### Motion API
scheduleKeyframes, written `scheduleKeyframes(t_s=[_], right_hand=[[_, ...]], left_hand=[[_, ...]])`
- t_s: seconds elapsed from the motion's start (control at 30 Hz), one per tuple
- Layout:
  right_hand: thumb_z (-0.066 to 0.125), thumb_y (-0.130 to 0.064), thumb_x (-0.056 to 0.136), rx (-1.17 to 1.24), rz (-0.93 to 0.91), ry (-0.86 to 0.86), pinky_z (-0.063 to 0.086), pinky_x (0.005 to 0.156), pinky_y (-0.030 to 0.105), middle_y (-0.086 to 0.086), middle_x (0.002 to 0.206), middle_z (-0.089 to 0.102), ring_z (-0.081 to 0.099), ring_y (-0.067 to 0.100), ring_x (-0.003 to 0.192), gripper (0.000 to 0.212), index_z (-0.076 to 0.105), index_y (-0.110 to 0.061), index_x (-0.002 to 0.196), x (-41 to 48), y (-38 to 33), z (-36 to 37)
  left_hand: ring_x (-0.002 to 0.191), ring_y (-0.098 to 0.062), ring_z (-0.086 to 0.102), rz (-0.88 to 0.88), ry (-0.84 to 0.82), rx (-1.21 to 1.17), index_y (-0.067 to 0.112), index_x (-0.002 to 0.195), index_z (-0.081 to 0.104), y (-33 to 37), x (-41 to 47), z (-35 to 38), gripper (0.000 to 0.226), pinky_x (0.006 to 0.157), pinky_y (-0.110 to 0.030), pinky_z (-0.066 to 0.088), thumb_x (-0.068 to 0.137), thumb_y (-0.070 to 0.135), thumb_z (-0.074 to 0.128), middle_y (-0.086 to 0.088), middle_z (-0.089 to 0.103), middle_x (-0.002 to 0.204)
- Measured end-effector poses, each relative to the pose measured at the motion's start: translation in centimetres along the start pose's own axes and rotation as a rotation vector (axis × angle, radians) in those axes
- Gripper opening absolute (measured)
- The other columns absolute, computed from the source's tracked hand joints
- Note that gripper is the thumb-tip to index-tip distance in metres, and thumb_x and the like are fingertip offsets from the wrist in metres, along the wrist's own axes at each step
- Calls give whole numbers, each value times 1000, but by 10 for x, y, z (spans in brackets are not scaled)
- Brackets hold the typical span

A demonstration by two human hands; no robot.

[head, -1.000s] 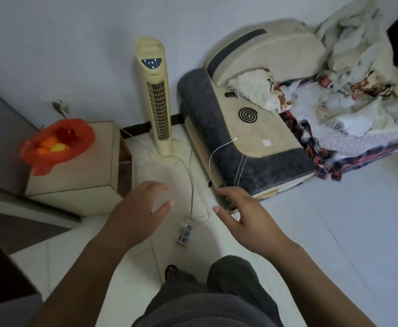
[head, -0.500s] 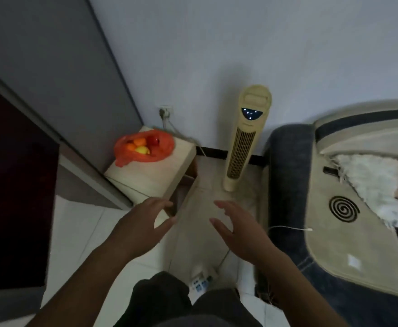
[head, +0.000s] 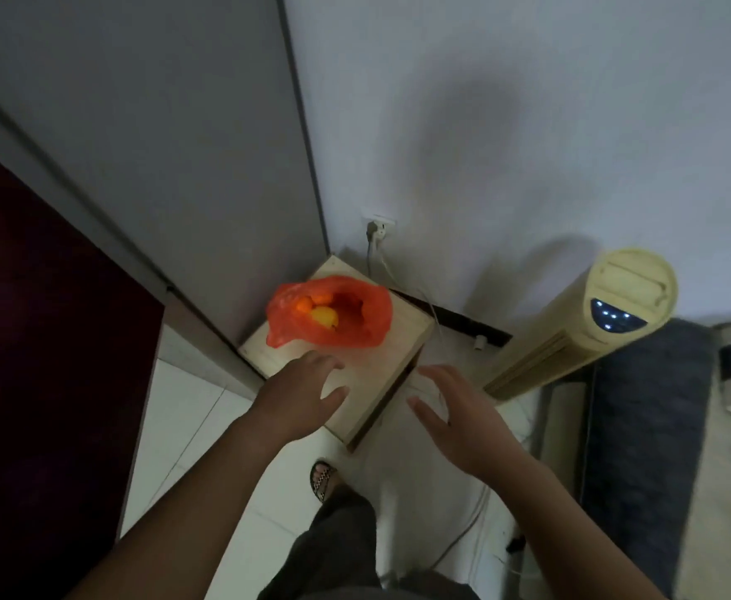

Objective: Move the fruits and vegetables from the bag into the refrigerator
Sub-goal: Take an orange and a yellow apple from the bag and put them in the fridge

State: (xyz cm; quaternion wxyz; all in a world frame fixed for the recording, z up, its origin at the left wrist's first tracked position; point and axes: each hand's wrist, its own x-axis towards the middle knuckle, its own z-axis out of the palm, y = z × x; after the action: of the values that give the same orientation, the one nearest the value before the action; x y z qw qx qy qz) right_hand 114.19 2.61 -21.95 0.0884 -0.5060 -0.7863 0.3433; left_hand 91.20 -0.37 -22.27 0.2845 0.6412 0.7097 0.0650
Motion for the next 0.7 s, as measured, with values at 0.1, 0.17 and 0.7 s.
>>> scheduleKeyframes(t_s=[0.1,0.17,0.7], right_hand=[[49,-43,92,-1,34,-8,35,103,26,-4,144,37,41,12,127,50,38,-26,137,58,-2,3],[50,-41,92,-41,32,-23,33,103,26,-2,145,35,40,14,128,51,37,-24,138,98,0,6],[50,-45,92,-38,62,-201,34,78,20,-14,117,39,43,3,103,40,44,-28,128,338,114,99]], left_hand=[[120,-17,46,-11,-71,51,22,129,47,-39,59,-14,43,95,-38,44,90,40,51,2,46,136],[121,-20,46,-2,-104,107,20,131,46,-61,93,-18,46,94,-40,44,90,39,52,-1,46,136],[119,-21,50,44,98,-104,20,122,58,-137,268,50,62,94,-32,42,74,54,41,-3,55,127]])
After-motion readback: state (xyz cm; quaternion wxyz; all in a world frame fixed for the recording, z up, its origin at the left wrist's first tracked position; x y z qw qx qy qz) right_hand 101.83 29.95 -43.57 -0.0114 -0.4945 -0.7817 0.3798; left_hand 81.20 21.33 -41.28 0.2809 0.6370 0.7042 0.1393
